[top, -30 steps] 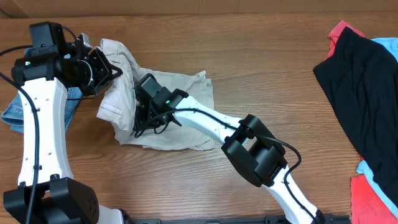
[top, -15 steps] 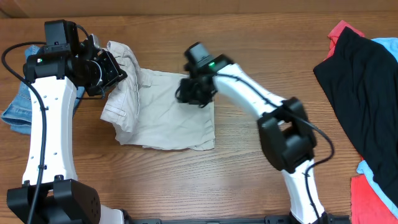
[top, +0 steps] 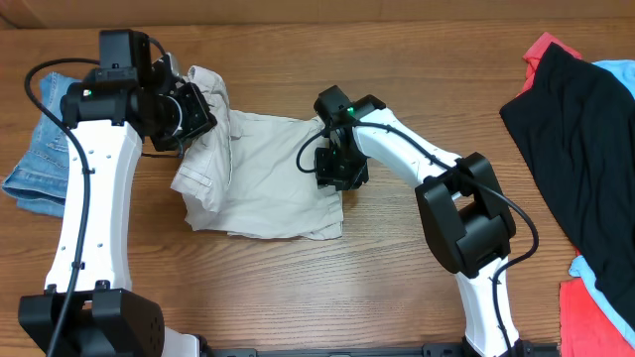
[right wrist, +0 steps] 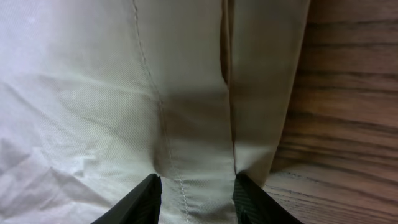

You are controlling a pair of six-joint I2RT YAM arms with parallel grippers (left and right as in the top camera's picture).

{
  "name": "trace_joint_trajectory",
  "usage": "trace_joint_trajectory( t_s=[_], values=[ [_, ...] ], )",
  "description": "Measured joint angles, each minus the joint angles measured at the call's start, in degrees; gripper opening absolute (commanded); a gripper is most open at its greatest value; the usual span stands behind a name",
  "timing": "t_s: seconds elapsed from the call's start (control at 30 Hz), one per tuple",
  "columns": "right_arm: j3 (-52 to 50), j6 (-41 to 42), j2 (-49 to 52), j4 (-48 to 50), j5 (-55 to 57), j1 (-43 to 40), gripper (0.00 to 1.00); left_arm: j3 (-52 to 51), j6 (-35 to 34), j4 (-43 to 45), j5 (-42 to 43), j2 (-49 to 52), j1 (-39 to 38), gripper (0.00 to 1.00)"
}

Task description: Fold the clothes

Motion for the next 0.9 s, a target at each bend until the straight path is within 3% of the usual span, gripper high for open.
trace_joint_trajectory(
  t_s=[0.57,0.9],
  values=[
    [-1.6,0.0,-0.9,1.3,0.0,0.0,0.42,0.0,-2.7,5.4,-0.9,3.4,-9.0,0.04],
    [-1.6,0.0,-0.9,1.0,0.5,0.1,0.42,0.0,-4.5,5.7,-0.5,3.5,-9.5,0.04]
  ],
)
